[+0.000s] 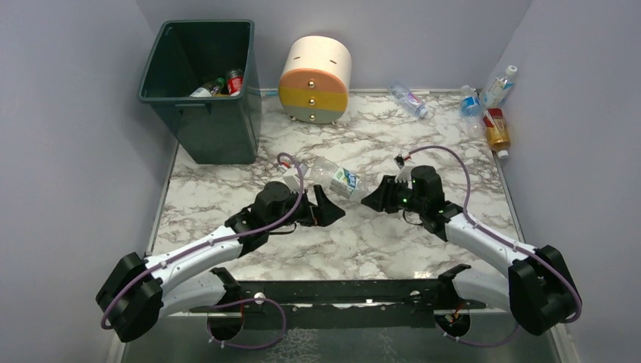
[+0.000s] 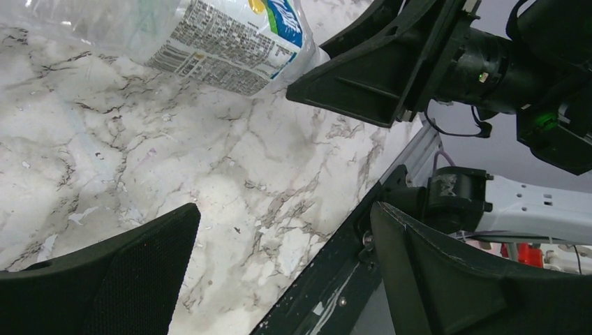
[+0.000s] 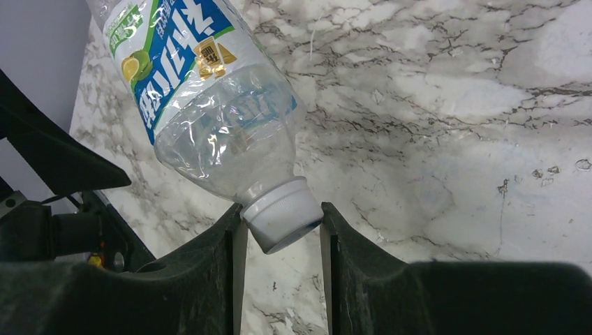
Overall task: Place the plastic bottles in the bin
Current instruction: Place the plastic bottle at the center of the board.
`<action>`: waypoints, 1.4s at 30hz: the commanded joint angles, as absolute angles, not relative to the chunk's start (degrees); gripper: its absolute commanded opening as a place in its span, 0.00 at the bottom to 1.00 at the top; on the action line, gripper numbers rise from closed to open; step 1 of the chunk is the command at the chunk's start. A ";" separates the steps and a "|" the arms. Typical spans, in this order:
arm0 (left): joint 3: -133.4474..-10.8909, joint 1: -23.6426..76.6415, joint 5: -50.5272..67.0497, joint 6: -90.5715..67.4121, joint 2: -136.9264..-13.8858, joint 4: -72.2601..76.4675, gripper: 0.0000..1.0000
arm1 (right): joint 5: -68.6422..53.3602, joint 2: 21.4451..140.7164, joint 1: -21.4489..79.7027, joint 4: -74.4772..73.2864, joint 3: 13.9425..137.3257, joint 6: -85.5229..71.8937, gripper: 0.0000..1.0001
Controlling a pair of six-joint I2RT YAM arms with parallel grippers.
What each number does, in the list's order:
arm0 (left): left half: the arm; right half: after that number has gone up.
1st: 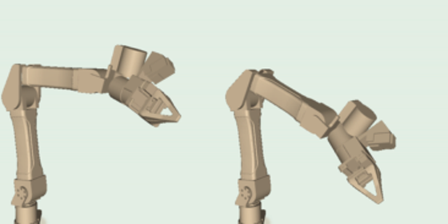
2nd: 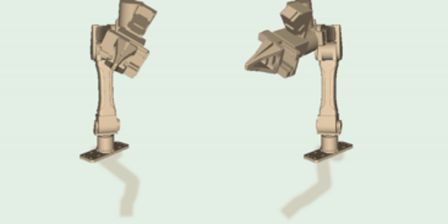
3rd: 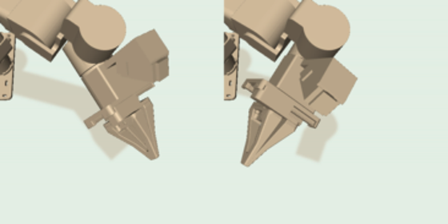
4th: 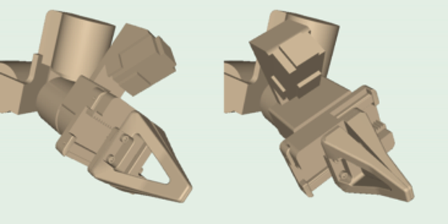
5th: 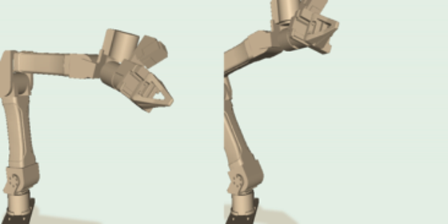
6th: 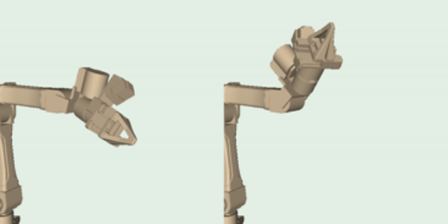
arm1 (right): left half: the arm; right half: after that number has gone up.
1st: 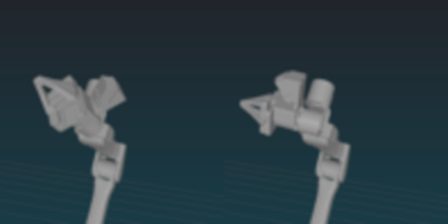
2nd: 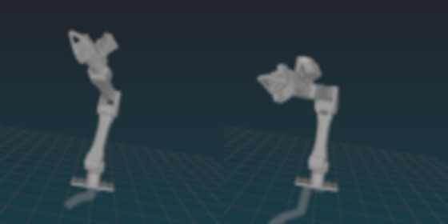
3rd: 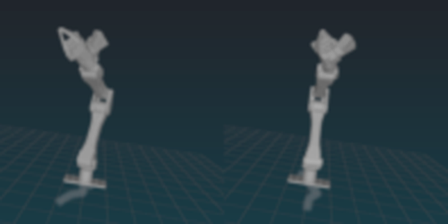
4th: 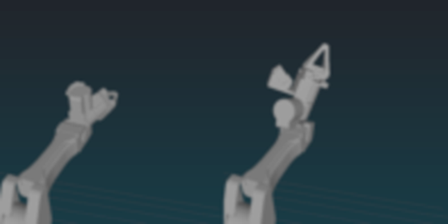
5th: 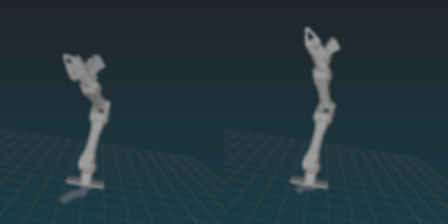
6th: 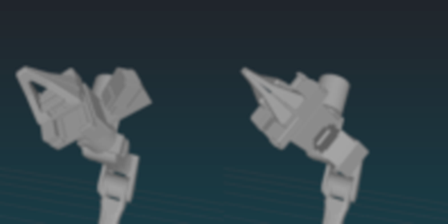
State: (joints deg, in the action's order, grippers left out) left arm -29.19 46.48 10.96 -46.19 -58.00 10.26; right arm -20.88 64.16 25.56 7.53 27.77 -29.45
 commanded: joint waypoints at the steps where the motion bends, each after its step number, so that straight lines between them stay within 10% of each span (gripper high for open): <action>1: -30.03 44.86 14.06 -45.26 -61.35 15.21 0.99 | -24.34 66.63 26.02 10.54 26.02 -28.49 0.34; 42: -30.67 40.13 18.23 -44.85 -72.36 21.26 0.99 | -25.61 72.35 26.02 19.69 16.85 -31.29 0.42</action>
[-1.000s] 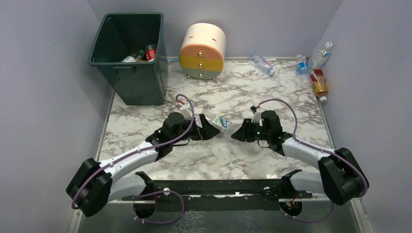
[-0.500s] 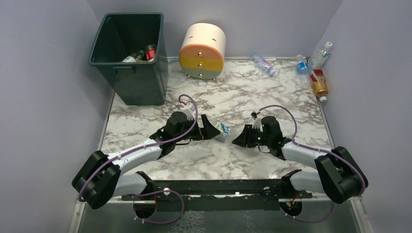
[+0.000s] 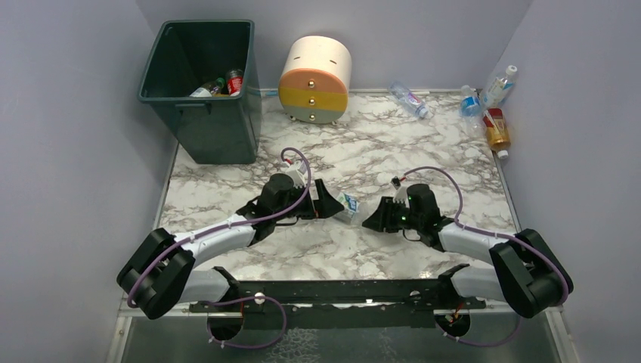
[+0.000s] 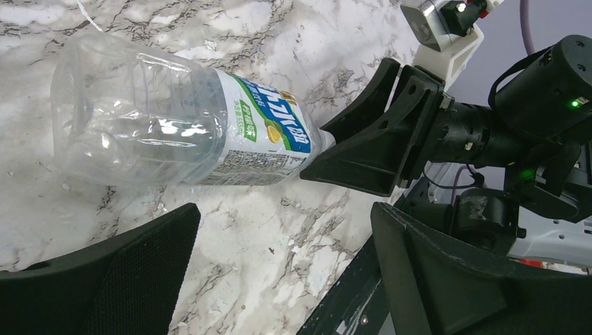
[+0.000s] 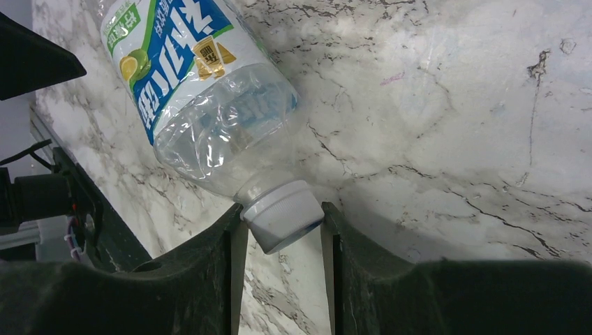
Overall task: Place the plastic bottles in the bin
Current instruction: Place the plastic bottle at the center of the board, then adjust the plastic bottle at the center of the board.
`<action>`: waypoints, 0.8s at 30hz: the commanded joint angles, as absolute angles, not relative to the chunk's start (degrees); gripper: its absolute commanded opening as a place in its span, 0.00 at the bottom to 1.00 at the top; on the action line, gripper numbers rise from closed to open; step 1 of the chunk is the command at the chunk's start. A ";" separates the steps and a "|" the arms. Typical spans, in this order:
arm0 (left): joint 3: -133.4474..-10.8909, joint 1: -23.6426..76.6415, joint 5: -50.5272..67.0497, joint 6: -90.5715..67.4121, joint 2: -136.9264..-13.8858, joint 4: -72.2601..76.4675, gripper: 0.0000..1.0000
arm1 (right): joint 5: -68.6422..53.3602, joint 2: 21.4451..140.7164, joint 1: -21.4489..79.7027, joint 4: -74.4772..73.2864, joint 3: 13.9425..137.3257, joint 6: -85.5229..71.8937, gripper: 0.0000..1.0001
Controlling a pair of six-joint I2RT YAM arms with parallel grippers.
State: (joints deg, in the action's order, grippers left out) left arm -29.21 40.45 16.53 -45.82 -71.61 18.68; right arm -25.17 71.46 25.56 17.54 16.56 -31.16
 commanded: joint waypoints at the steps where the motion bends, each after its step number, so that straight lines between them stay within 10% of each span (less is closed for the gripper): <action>1: -30.66 40.08 18.32 -44.83 -72.60 21.39 0.99 | -25.65 72.51 26.02 19.68 16.86 -31.29 0.43; 24: -29.60 40.08 18.48 -45.09 -72.87 22.32 0.99 | -24.16 67.90 25.99 14.67 17.14 -30.53 0.76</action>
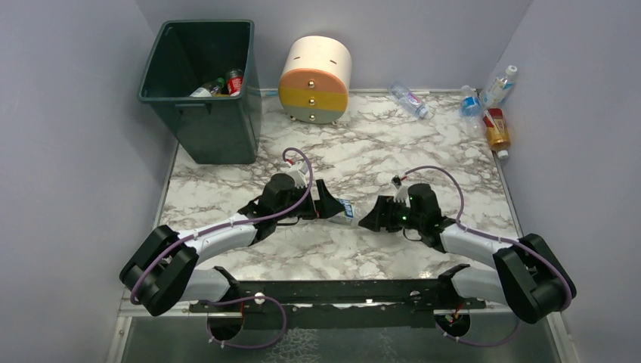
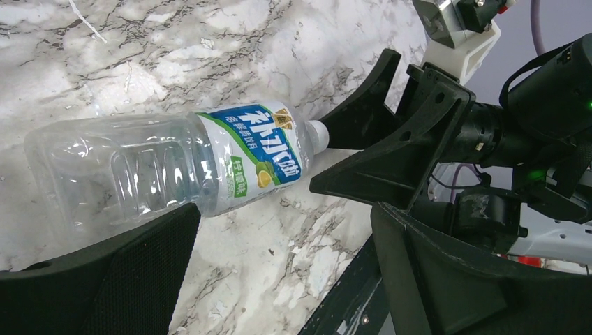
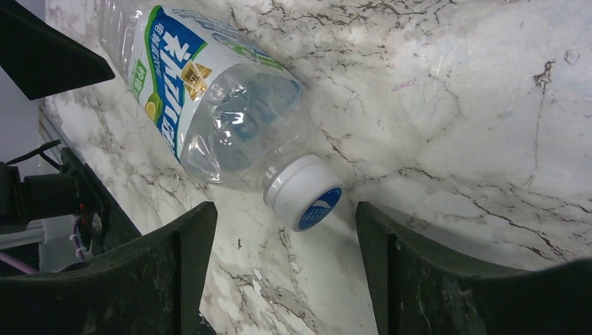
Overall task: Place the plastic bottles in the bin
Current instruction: Adjust the plastic bottle at the center of the board.
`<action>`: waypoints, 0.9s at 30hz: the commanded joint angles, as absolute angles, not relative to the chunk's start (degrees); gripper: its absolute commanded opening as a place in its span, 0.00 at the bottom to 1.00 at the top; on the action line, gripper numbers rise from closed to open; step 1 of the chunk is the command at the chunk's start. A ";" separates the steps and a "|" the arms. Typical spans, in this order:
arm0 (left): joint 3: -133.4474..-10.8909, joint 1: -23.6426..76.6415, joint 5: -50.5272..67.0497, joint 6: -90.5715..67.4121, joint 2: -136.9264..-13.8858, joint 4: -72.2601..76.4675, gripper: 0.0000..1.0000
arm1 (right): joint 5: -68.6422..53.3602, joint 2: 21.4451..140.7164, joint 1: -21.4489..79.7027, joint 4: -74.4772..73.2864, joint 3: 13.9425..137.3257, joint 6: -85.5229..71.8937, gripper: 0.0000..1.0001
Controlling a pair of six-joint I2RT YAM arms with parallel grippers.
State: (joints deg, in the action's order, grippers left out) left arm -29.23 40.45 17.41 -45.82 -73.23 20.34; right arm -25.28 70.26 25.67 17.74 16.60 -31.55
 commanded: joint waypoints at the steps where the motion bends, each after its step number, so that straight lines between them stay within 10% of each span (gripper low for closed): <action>1: -29.57 40.08 18.54 -45.13 -72.82 22.32 0.99 | -23.84 67.01 26.01 13.84 17.33 -30.44 0.76; 27: -29.23 40.08 19.45 -46.58 -72.25 21.97 0.99 | -20.92 66.17 26.01 13.84 21.54 -29.31 0.79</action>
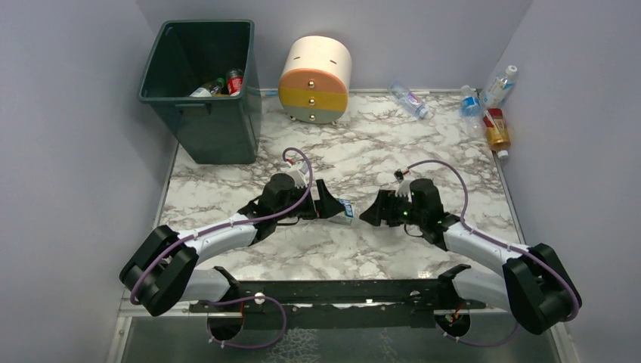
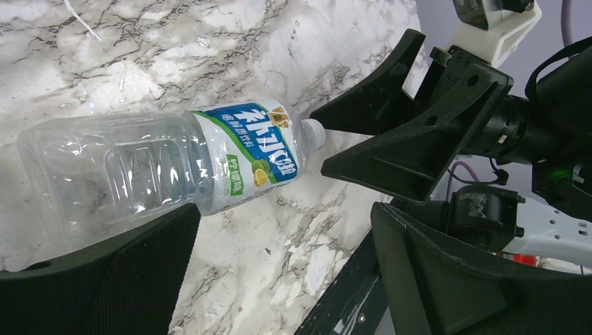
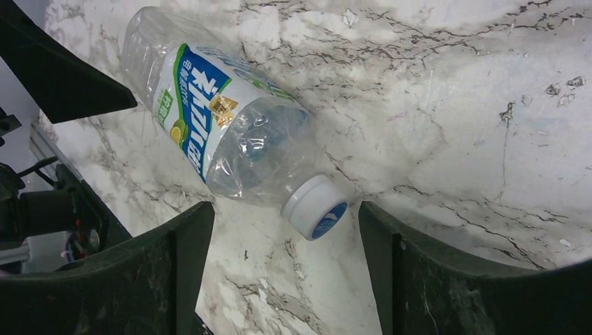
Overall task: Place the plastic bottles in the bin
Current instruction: Adjust the plastic bottle at the center of the board.
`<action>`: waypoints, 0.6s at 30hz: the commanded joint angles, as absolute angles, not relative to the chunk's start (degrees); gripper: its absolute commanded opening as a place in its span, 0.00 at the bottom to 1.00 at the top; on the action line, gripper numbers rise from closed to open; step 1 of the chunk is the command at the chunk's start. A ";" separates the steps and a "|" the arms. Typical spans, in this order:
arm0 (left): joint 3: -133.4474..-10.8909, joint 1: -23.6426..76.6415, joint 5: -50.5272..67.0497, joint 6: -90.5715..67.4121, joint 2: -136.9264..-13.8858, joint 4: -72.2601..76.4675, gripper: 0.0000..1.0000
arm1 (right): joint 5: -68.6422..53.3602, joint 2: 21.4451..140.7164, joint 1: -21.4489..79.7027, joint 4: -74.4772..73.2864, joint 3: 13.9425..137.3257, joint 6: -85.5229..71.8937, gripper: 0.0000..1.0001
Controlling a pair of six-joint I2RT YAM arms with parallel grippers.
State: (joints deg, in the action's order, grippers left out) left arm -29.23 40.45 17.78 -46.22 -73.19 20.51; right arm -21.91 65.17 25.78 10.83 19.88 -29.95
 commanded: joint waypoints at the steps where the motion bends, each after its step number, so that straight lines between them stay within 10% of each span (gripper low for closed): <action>1: -29.38 40.12 19.65 -46.65 -72.55 21.90 0.99 | -21.51 66.67 26.02 14.69 21.47 -29.18 0.79; 18: -30.05 40.08 19.48 -47.42 -74.68 21.89 0.99 | -25.39 67.21 26.01 19.32 18.86 -30.89 0.56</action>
State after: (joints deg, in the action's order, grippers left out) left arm -29.23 40.45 18.65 -47.57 -73.60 20.51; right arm -23.31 68.25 25.78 16.80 20.47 -30.04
